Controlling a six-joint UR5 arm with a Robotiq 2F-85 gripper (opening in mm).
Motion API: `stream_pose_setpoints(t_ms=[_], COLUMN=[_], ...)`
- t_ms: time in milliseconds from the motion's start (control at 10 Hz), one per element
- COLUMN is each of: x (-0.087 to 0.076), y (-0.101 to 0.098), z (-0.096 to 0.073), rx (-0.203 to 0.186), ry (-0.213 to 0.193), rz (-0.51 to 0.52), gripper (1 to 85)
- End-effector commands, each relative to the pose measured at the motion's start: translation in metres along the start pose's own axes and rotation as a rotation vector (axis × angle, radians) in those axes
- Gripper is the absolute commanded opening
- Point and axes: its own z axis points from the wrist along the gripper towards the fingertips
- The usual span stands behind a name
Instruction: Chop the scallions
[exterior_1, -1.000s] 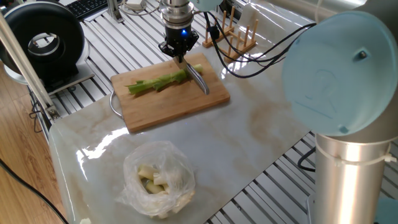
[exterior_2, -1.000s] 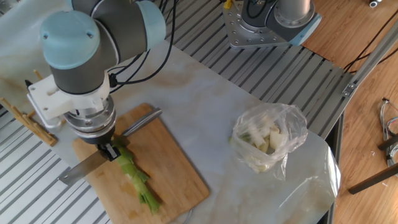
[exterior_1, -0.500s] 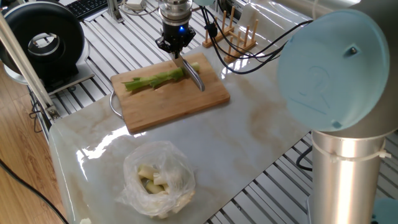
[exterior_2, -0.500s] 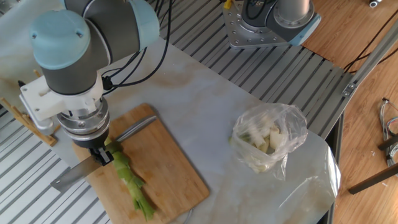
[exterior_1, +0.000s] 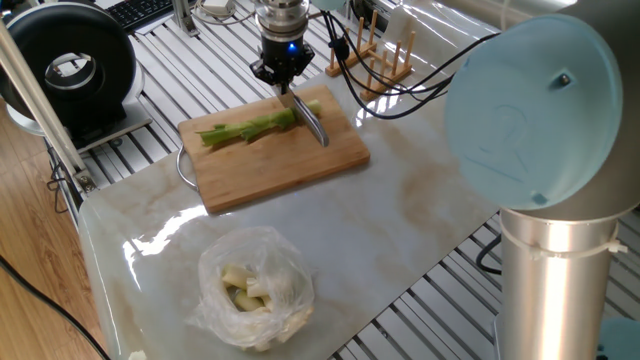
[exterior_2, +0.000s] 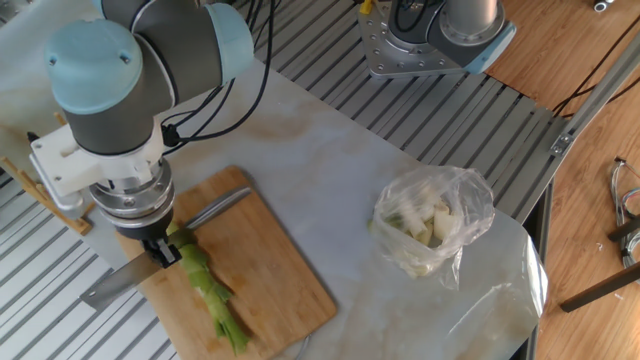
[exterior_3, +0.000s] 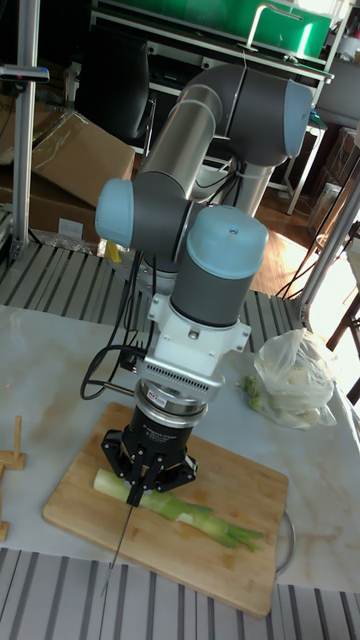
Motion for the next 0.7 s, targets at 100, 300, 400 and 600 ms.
stream_pose_setpoints(t_ms=[100, 300, 400, 600], x=[0.006, 0.010, 0.012, 0.016], y=[0.001, -0.001, -0.003, -0.004], z=[-0.005, -0.001, 0.001, 0.001], rx=[-0.009, -0.014, -0.013, -0.007], ry=[0.013, 0.017, 0.015, 0.013], rz=[0.011, 0.007, 0.006, 0.005], gripper=[1.0, 1.0, 1.0, 1.0])
